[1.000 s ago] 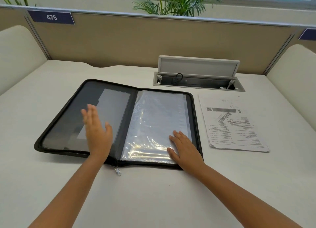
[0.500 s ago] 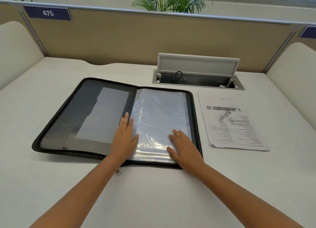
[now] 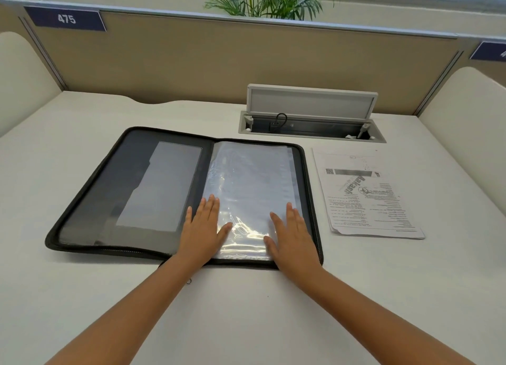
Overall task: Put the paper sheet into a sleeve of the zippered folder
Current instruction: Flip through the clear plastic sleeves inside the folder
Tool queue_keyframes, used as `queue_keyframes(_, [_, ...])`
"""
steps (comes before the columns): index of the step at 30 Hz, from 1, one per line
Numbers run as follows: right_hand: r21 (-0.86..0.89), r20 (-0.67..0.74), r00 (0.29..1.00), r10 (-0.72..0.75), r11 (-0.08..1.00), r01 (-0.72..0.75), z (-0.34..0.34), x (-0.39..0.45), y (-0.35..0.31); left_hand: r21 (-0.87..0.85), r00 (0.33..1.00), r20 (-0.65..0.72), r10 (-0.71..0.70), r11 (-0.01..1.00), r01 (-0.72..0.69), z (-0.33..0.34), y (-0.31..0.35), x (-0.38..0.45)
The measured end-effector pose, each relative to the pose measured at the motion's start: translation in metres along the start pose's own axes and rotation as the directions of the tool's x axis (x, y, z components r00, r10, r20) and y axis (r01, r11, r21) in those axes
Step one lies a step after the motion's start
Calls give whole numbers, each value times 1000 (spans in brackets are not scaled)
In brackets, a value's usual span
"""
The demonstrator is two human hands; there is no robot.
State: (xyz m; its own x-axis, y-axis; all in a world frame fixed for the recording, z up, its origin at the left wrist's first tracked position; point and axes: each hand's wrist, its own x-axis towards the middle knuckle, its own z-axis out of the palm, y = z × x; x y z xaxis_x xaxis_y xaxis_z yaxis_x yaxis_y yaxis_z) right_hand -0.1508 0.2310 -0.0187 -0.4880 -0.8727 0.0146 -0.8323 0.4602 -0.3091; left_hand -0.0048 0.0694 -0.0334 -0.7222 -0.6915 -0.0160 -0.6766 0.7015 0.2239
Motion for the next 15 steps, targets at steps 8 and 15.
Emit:
queue_keyframes(8, [-18, 101, 987, 129, 992, -128, -2, -34, -8, -23, 999, -27, -25, 999, 24, 12, 30, -20])
queue_keyframes(15, [-8, 192, 971, 143, 989, -144, -3, -36, -11, -33, 1000, -11, -3, 999, 3, 13, 28, -18])
